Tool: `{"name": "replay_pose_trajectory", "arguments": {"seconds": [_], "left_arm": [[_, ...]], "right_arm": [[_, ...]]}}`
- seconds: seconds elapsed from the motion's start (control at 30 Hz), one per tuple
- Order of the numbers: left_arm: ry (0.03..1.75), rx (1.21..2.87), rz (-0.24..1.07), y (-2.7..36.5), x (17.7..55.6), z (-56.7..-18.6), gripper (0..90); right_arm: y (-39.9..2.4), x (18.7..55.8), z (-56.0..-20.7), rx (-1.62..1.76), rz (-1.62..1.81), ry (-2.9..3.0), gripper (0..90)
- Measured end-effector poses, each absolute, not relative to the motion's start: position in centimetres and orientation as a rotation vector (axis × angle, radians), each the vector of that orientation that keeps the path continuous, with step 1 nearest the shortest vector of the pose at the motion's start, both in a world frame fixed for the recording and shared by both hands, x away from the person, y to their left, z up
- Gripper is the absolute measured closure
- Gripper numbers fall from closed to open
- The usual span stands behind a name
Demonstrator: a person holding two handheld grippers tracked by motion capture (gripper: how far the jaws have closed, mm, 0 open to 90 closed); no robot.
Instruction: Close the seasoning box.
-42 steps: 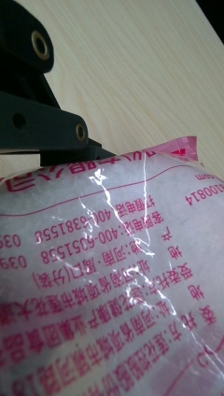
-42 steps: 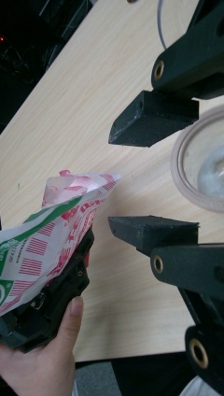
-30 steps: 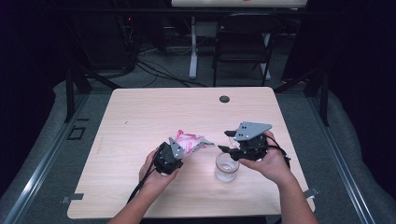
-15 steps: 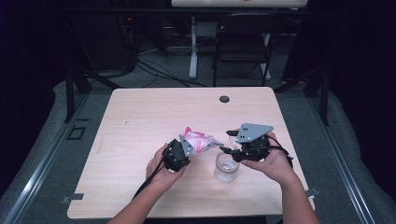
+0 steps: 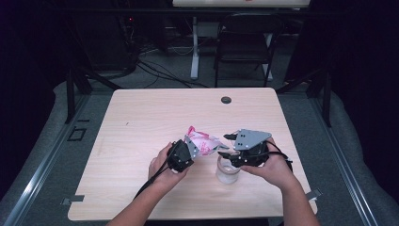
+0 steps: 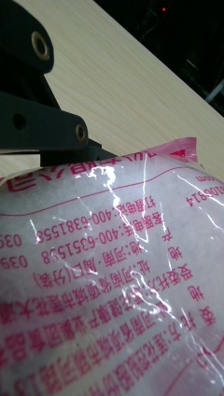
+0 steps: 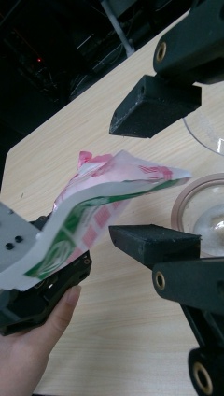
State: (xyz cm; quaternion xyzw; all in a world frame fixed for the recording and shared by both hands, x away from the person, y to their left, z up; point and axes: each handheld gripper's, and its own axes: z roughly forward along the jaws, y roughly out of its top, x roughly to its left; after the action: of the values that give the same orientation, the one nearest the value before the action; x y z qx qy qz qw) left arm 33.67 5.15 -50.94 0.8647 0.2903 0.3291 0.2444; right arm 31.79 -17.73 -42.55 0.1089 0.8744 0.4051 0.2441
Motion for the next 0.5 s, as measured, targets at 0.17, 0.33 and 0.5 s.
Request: {"name": "replay_pose_trajectory", "arguments": {"seconds": [0.17,0.33,0.5], "left_arm": [[0.765,2.373,0.916,4.55,33.47,-50.83,57.6],[0.757,2.367,0.923,4.33,33.56,-50.60,57.6],[0.750,2.373,0.922,4.27,33.57,-50.59,57.7]], "right_arm": [[-17.36,31.57,-42.58,0.265,1.100,2.395,45.5],[-17.12,31.44,-42.72,0.248,1.088,2.408,46.2],[-16.94,31.37,-42.84,0.234,1.083,2.416,48.1]]}}
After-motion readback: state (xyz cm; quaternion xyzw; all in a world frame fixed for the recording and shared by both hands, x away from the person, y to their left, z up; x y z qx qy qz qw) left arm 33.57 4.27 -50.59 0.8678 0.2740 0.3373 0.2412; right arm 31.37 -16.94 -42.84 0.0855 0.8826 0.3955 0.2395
